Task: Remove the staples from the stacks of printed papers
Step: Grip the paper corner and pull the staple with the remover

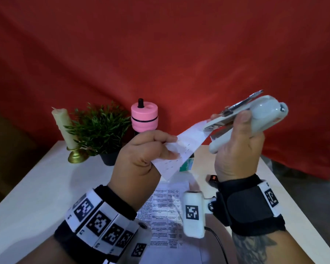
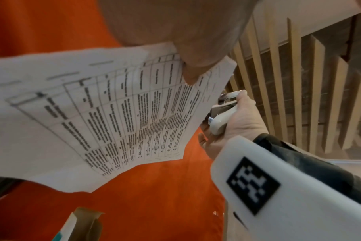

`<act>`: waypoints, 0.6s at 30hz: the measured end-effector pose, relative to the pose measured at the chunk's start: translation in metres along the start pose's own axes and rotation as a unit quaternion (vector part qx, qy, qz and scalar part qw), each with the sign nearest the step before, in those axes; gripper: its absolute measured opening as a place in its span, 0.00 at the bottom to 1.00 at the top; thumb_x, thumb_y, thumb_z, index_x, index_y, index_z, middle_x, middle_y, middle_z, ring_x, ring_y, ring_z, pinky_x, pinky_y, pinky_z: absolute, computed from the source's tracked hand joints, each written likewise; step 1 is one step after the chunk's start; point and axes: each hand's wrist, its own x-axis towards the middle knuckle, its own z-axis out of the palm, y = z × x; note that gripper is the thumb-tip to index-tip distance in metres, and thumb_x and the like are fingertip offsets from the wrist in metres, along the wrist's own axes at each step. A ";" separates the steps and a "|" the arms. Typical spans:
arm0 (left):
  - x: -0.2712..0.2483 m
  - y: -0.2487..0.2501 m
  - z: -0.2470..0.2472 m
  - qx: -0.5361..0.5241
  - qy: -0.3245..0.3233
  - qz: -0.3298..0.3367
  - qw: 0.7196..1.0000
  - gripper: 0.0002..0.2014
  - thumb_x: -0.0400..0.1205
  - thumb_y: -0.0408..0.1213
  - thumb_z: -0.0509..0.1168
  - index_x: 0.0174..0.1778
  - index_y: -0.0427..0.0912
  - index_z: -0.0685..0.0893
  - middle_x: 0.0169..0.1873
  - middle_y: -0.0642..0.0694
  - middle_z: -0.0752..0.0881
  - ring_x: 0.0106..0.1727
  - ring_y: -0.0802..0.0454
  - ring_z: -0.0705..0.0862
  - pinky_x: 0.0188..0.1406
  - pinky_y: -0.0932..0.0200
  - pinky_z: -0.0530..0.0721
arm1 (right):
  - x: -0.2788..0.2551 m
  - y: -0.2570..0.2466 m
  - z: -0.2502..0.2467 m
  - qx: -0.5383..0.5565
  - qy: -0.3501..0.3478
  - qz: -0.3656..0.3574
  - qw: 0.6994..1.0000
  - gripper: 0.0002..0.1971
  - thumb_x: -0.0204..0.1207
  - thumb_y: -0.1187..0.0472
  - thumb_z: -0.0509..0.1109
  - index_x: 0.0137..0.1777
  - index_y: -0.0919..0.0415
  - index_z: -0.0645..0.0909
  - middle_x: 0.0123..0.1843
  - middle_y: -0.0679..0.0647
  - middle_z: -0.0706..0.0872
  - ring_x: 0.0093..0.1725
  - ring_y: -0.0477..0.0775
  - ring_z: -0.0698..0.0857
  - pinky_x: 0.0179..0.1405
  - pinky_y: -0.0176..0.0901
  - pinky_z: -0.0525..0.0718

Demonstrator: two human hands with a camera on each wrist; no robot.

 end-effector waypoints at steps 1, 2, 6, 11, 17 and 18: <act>0.000 -0.001 0.000 -0.003 0.004 0.010 1.000 0.19 0.66 0.14 0.71 0.40 0.45 0.88 0.51 0.54 0.85 0.57 0.59 0.83 0.57 0.63 0.81 | -0.001 0.000 0.000 0.003 0.000 -0.003 1.000 0.23 0.67 0.29 0.71 0.43 0.50 0.86 0.40 0.60 0.86 0.43 0.71 0.86 0.43 0.59 0.86; 0.000 -0.001 0.000 -0.004 0.006 0.017 1.000 0.18 0.67 0.15 0.72 0.41 0.45 0.87 0.52 0.54 0.84 0.57 0.59 0.83 0.57 0.63 0.81 | -0.002 0.001 0.000 0.008 0.001 -0.008 1.000 0.25 0.65 0.28 0.71 0.45 0.49 0.86 0.42 0.66 0.85 0.46 0.77 0.85 0.46 0.67 0.85; -0.001 -0.001 0.001 0.013 -0.002 0.020 1.000 0.11 0.67 0.16 0.72 0.35 0.36 0.90 0.50 0.47 0.85 0.56 0.58 0.83 0.56 0.66 0.80 | -0.004 0.001 0.002 0.015 0.000 -0.019 1.000 0.25 0.65 0.28 0.72 0.44 0.51 0.86 0.42 0.66 0.83 0.46 0.75 0.85 0.48 0.75 0.82; -0.001 -0.003 0.001 -0.012 -0.002 0.016 1.000 0.19 0.66 0.13 0.71 0.38 0.44 0.87 0.51 0.51 0.84 0.57 0.60 0.83 0.56 0.64 0.81 | -0.004 0.003 0.002 0.014 -0.020 -0.014 1.000 0.26 0.67 0.28 0.70 0.43 0.52 0.82 0.39 0.66 0.81 0.41 0.71 0.83 0.44 0.72 0.82; 0.001 0.003 -0.001 -0.027 0.010 -0.021 0.999 0.20 0.66 0.10 0.72 0.36 0.42 0.89 0.48 0.49 0.87 0.53 0.55 0.85 0.54 0.63 0.82 | -0.003 0.002 0.001 -0.001 -0.021 -0.019 1.000 0.30 0.67 0.29 0.70 0.47 0.58 0.82 0.41 0.65 0.83 0.42 0.71 0.84 0.46 0.69 0.83; 0.002 0.005 -0.001 -0.026 0.014 -0.036 0.999 0.19 0.67 0.10 0.72 0.36 0.41 0.89 0.48 0.49 0.88 0.52 0.57 0.86 0.54 0.64 0.82 | -0.002 0.002 0.001 -0.008 -0.023 -0.018 1.000 0.33 0.67 0.28 0.69 0.48 0.62 0.81 0.41 0.66 0.83 0.42 0.74 0.84 0.45 0.67 0.84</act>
